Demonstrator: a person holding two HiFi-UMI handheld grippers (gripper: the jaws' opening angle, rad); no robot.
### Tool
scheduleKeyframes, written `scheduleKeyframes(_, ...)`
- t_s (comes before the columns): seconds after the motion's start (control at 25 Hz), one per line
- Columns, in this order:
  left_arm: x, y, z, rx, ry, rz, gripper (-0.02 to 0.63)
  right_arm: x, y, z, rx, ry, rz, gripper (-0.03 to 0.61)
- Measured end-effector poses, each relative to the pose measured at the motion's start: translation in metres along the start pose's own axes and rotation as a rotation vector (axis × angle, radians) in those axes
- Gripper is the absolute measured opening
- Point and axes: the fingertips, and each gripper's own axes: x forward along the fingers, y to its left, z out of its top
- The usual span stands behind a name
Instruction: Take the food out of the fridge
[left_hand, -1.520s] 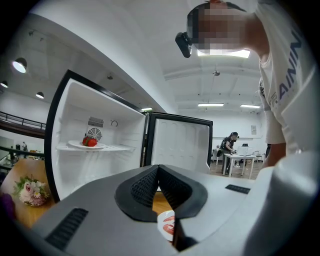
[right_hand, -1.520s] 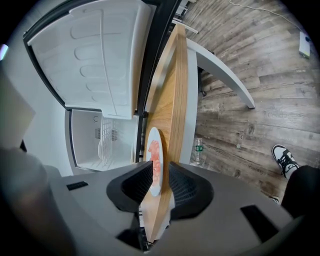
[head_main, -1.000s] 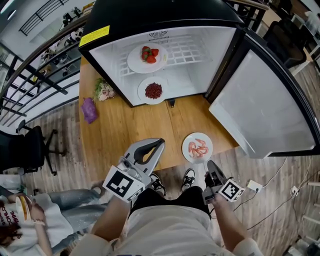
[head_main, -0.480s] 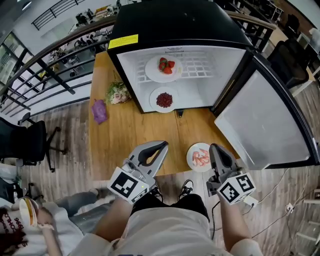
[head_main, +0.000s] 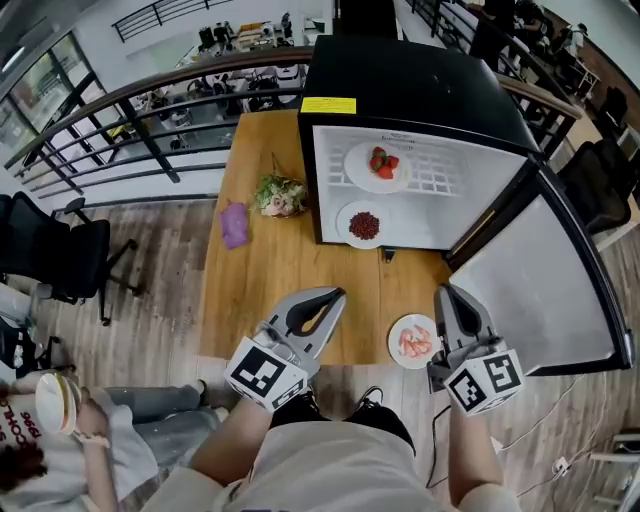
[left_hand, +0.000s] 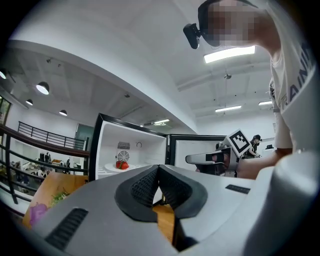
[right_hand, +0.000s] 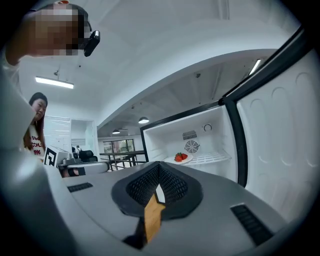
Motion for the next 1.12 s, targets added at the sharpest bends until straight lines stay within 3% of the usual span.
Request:
scheduleKeyframes(0.68,-0.018,0.007,0.023,0.045,-0.059,0.049,0.006,0.01,0.024,0.006,0.007,-0.004,0.047,0.02)
scheduleKeyframes(1.12,-0.023,0.014,0.021,0.038,-0.054,0.068,0.006,0.048,0.021,0.019,0.126,-0.034,0.08,0.021)
